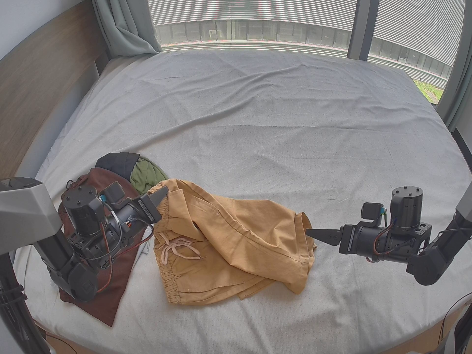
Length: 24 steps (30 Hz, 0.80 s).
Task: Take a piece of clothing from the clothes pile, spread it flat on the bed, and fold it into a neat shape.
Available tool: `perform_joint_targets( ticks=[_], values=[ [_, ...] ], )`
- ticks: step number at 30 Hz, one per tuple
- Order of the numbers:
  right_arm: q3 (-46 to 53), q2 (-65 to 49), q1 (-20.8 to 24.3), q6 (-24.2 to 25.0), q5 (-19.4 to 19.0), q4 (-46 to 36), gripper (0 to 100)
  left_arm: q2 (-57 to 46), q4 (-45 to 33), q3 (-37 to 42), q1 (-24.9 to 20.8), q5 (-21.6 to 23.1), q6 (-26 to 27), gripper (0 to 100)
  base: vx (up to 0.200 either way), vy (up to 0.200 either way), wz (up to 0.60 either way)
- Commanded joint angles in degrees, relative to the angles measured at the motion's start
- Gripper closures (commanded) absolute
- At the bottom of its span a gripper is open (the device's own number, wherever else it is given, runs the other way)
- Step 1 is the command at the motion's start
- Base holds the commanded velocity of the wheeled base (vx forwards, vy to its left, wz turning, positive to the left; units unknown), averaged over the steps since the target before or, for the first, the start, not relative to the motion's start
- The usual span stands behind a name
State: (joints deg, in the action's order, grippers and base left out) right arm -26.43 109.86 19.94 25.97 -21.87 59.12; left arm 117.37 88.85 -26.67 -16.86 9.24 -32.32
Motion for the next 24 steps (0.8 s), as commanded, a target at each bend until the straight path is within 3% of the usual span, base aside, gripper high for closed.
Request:
perform_joint_targets(
  ticks=[1, 9, 16, 24],
  values=[
    [0.0, 2.9, 0.1, 0.0, -0.1, 1.3, 0, 0.1, 0.1, 0.1, 0.3, 0.3, 0.0, 100, 0.0, 0.0, 0.0],
    [0.1, 8.4, 0.2, 0.1, 0.0, 5.3, 0, 0.1, 0.0, 0.1, 0.5, 0.4, 0.1, 100, 0.0, 0.0, 0.0],
    [0.4, 11.2, 2.3, 4.9, 0.1, 9.5, 0, 0.1, 0.0, 0.0, 0.7, 0.4, 0.1, 100, 0.0, 0.0, 0.0],
    [0.6, 14.3, 2.6, 5.0, 0.2, 11.8, 0, -0.3, 0.0, 0.0, 0.7, 0.3, 0.1, 100, 0.0, 0.0, 0.0]
  ],
)
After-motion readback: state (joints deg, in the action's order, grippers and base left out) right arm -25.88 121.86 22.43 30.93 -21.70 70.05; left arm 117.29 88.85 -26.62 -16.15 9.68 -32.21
